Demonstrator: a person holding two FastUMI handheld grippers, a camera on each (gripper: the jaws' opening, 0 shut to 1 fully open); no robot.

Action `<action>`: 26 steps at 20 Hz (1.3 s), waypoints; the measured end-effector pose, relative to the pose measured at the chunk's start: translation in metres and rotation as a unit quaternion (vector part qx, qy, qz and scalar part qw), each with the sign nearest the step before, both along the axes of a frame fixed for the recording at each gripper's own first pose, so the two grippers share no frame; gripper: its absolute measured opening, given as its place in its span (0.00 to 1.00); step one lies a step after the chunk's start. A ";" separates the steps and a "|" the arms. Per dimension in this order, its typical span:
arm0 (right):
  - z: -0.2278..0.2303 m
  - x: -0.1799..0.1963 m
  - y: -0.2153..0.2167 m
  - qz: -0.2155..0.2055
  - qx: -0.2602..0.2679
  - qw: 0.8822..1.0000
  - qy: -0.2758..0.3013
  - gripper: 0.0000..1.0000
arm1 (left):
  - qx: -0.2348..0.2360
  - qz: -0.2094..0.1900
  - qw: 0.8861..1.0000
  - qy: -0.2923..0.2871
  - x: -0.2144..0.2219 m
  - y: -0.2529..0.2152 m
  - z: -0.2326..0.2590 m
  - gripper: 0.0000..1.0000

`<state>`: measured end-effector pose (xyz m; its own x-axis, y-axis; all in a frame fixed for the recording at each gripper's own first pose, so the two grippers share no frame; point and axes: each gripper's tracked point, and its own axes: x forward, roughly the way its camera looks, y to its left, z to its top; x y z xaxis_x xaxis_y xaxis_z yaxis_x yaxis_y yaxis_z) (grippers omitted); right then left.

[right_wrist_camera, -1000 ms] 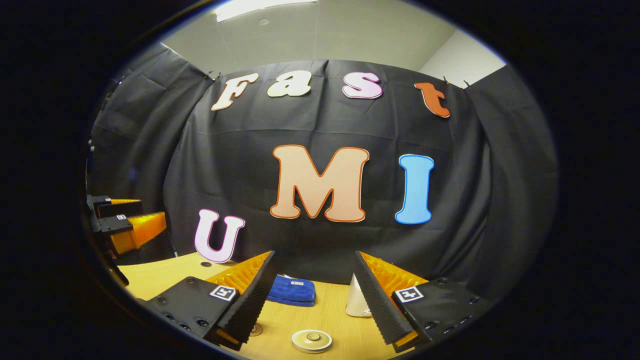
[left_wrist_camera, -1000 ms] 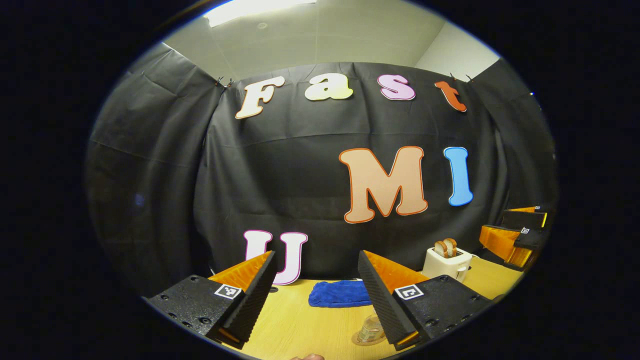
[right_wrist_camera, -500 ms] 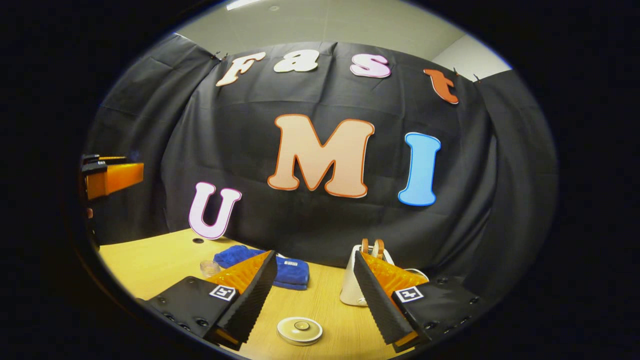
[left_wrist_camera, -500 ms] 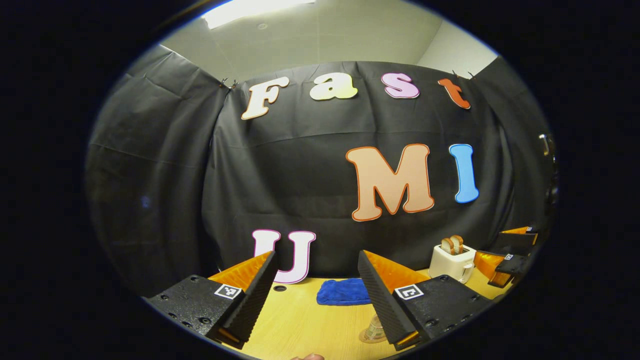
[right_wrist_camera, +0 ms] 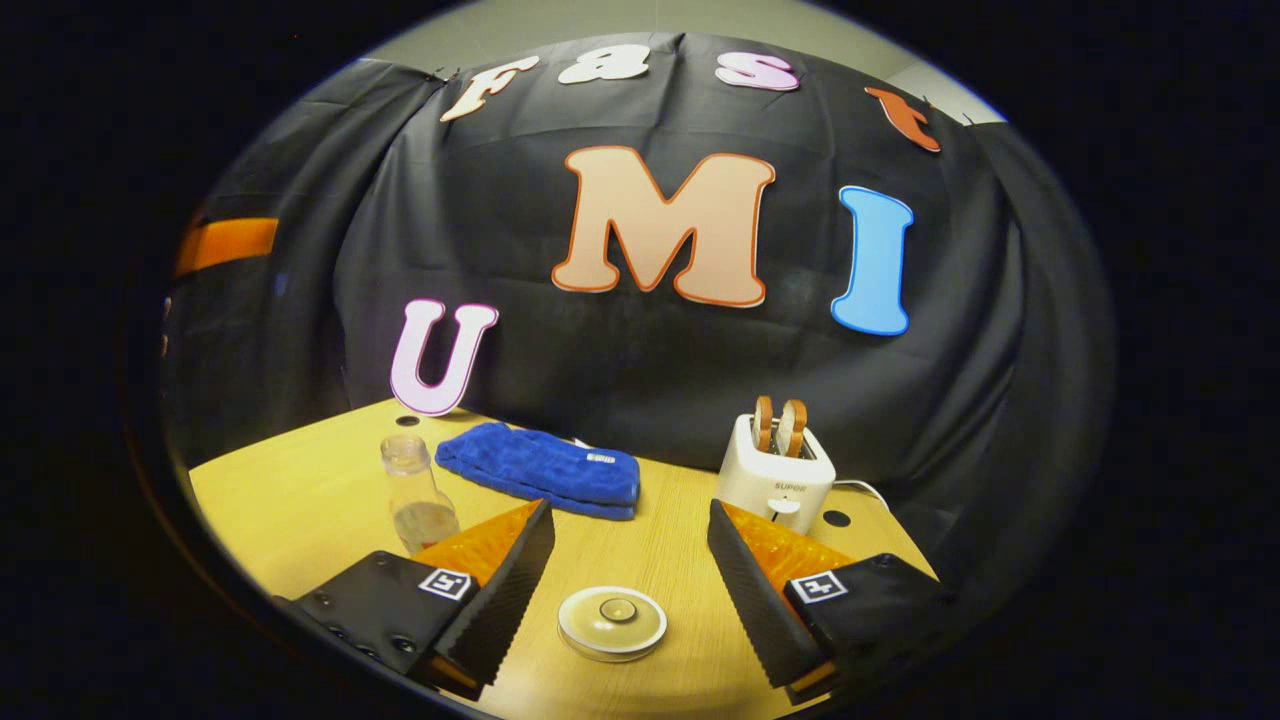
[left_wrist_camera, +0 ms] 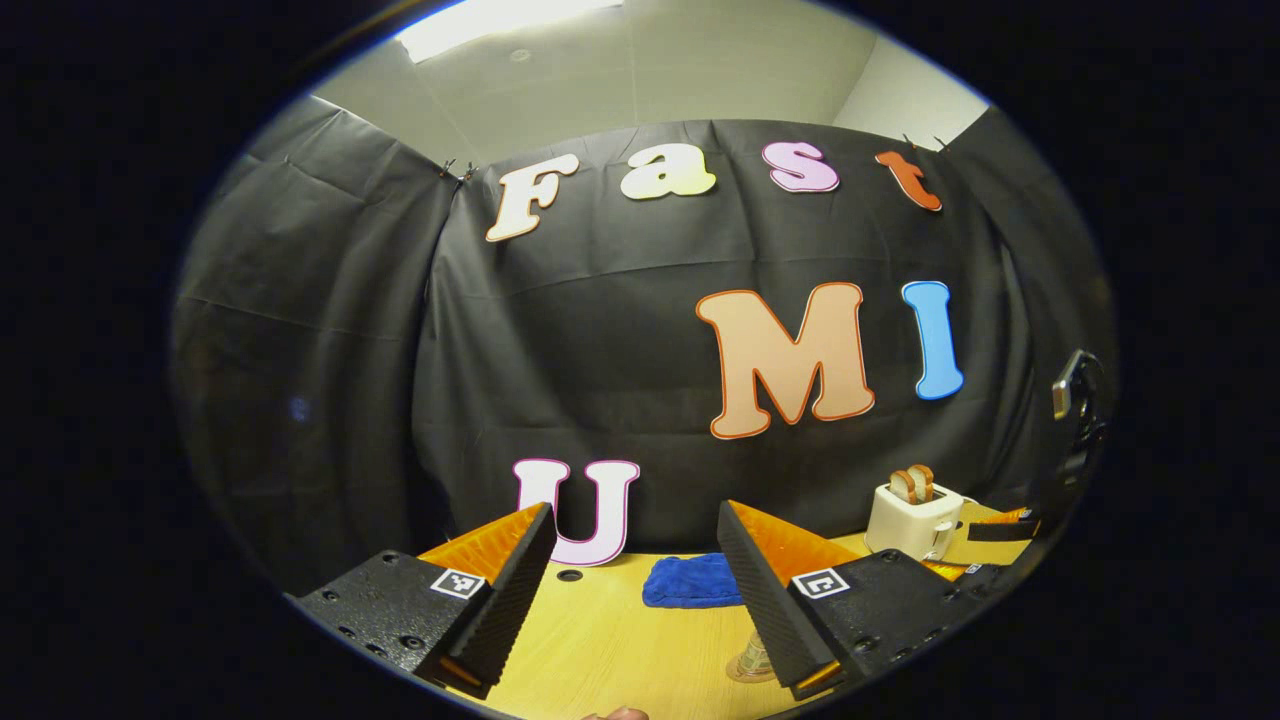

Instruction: Open the teacup lid with one hand, grasp the water bottle and pour water into the teacup with the other hand; after pouring, place the water bottle on the coaster and then close the teacup lid.

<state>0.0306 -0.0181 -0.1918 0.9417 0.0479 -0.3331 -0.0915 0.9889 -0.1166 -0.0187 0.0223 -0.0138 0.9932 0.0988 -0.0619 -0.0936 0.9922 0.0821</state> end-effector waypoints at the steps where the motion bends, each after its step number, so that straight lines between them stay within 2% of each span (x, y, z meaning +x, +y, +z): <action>1: -0.011 -0.001 -0.001 0.001 -0.003 1.000 0.010 0.99 | 0.002 0.002 1.000 0.001 -0.001 0.001 0.000 0.95; 7: -0.055 -0.004 -0.001 0.005 -0.003 0.998 0.059 0.99 | 0.008 0.013 1.000 0.004 -0.002 0.008 0.000 0.95; 8: -0.060 -0.003 -0.001 0.005 -0.003 0.998 0.063 0.94 | 0.009 0.015 1.000 0.006 -0.002 0.008 -0.002 0.95; 10: -0.075 -0.001 -0.005 0.004 -0.003 0.997 0.080 1.00 | 0.010 0.017 1.000 0.009 -0.001 0.008 -0.004 0.96; 11: -0.080 -0.002 -0.006 0.003 -0.004 0.996 0.085 0.99 | 0.010 0.018 1.000 0.010 -0.001 0.009 -0.004 0.95; 12: -0.085 -0.001 -0.007 0.002 -0.005 0.996 0.091 0.94 | 0.011 0.019 1.000 0.010 -0.001 0.010 -0.004 0.95; 13: -0.089 -0.001 -0.008 0.001 -0.006 0.995 0.096 0.94 | 0.011 0.021 1.000 0.010 -0.001 0.011 -0.004 0.95; 14: -0.095 0.000 -0.009 0.001 -0.007 0.995 0.101 0.99 | 0.012 0.023 1.000 0.011 -0.001 0.012 -0.005 0.95; 15: -0.098 0.001 -0.008 0.002 -0.007 0.994 0.105 1.00 | 0.012 0.025 1.000 0.013 -0.001 0.012 -0.005 0.96; 17: -0.103 0.002 -0.009 0.003 -0.010 0.994 0.110 0.94 | 0.013 0.028 0.999 0.015 0.000 0.014 -0.008 0.95; 18: -0.106 0.002 -0.007 0.004 -0.009 0.993 0.116 0.97 | 0.014 0.029 0.999 0.016 0.000 0.015 -0.008 0.96; 20: -0.114 0.003 -0.007 0.004 -0.011 0.992 0.125 0.94 | 0.015 0.031 0.999 0.017 0.000 0.016 -0.009 0.96; 22: -0.121 0.000 -0.006 0.007 -0.015 0.991 0.133 0.79 | 0.018 0.033 0.999 0.018 0.001 0.017 -0.010 0.96; 26: -0.123 -0.002 -0.003 0.014 -0.022 0.990 0.138 0.78 | 0.022 0.034 0.999 0.020 0.004 0.017 -0.011 0.95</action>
<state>0.0283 -0.0210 -0.3147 0.8132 0.0536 -0.5795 -0.1539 0.9801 -0.1253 -0.0150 0.0396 -0.0246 0.9808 0.1701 -0.0952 -0.1571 0.9790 0.1299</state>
